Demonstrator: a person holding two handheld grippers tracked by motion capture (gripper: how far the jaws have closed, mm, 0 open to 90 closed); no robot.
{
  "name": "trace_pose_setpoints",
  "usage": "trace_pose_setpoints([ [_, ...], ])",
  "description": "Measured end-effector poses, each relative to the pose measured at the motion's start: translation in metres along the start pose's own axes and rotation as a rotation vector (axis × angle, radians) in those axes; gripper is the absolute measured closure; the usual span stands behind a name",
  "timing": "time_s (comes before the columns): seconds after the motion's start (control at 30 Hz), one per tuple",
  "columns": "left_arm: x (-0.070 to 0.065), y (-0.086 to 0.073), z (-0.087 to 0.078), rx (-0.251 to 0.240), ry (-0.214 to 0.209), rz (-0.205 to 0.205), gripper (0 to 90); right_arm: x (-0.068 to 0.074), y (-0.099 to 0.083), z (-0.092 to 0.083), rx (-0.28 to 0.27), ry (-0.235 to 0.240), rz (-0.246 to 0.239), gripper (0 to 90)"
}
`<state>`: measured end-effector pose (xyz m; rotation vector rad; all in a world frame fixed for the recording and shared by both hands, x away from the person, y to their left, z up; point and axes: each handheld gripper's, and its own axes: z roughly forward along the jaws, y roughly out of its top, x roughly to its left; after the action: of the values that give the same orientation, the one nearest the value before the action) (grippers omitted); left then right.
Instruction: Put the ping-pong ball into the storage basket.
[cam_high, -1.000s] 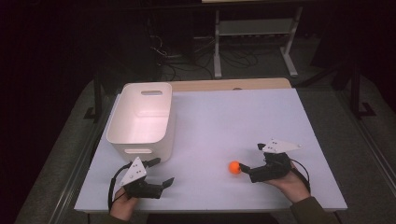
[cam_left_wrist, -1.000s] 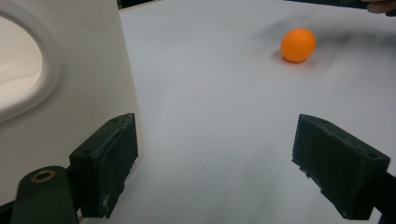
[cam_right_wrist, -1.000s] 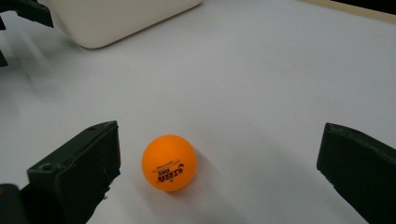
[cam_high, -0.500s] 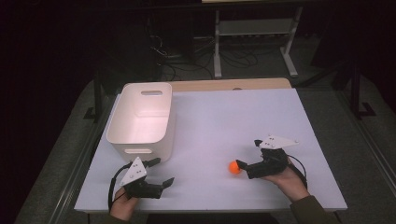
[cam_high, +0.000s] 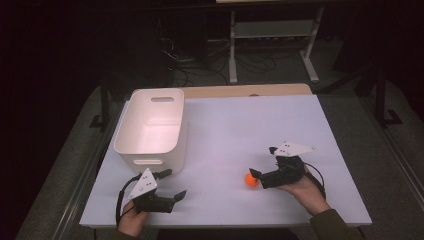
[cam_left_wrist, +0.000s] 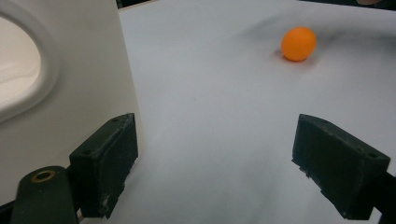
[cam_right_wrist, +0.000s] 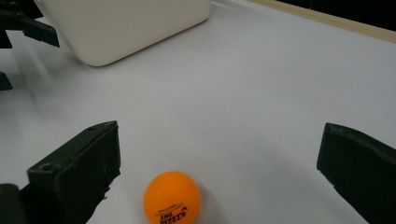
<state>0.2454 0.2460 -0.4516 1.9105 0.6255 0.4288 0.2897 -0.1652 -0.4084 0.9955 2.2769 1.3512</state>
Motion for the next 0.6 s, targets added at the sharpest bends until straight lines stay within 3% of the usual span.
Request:
trace_pose_setpoints([
  [0.6,0.000,0.000,0.000,-0.001,0.002,0.000,14.1,-0.001,0.012,0.009,-0.016,0.020,0.000,0.0],
])
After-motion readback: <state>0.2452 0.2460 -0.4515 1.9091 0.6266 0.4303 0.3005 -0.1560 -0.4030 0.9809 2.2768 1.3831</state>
